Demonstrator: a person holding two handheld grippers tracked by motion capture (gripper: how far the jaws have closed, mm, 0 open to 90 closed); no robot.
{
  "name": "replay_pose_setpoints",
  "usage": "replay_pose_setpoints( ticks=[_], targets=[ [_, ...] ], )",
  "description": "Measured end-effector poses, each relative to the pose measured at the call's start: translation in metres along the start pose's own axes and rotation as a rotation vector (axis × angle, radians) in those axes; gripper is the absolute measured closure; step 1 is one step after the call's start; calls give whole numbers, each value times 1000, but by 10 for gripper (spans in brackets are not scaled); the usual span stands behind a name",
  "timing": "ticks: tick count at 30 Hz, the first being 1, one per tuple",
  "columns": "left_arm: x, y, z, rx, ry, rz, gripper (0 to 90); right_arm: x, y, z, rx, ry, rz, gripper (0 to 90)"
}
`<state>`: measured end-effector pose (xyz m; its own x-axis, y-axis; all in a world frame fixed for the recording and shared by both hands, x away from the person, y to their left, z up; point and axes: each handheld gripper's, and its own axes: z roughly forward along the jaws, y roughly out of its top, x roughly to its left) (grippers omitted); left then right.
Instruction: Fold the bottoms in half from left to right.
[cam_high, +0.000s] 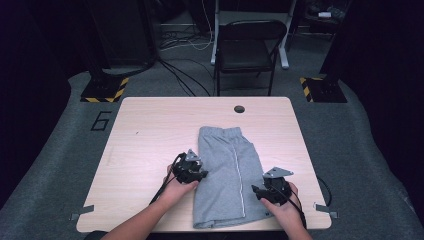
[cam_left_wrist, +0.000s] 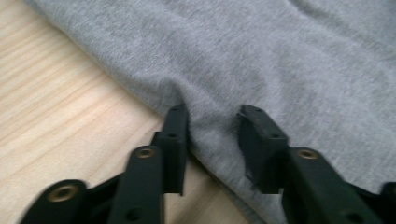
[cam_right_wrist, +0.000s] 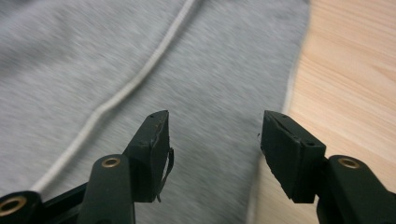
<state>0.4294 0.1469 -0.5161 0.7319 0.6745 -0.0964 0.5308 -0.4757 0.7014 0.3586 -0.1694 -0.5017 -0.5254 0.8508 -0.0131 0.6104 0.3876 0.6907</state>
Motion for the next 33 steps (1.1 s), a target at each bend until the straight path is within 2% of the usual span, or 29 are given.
replay_pose_setpoints(
  ticks=[2,4,7,8,9,10,13,16,18,21,23,26,29,33],
  targets=[
    [0,0,1,-5,-9,-10,722,-4,-3,2,31,-18,-6,411],
    [1,0,0,-6,-18,-22,767,-7,-6,5,55,-34,9,407],
    [4,0,-1,2,-22,-29,791,-13,-9,5,61,-22,53,401],
    [5,0,-2,4,-21,-35,795,-15,-10,5,60,-12,67,414],
    [7,-1,-3,4,-24,-48,798,-16,-10,4,61,-7,79,465],
    [8,-1,-4,10,-27,-48,802,-15,-10,4,52,2,73,544],
    [12,-2,-9,28,-15,-51,807,-9,-7,3,69,25,23,690],
    [15,-1,-15,53,4,-41,810,0,-4,6,65,3,-33,805],
    [19,-2,-20,62,18,-42,812,6,0,7,81,-1,-73,826],
    [25,-6,-28,80,44,-41,812,11,3,12,64,-3,-77,831],
    [31,-10,-35,93,51,-48,812,14,6,14,81,19,-73,833],
    [39,-18,-45,106,79,-60,812,20,11,19,71,40,-66,835],
    [49,-26,-56,116,93,-68,812,29,17,25,78,66,-102,835],
    [59,-37,-67,113,98,-82,812,45,23,30,70,100,-121,835]
  ],
)
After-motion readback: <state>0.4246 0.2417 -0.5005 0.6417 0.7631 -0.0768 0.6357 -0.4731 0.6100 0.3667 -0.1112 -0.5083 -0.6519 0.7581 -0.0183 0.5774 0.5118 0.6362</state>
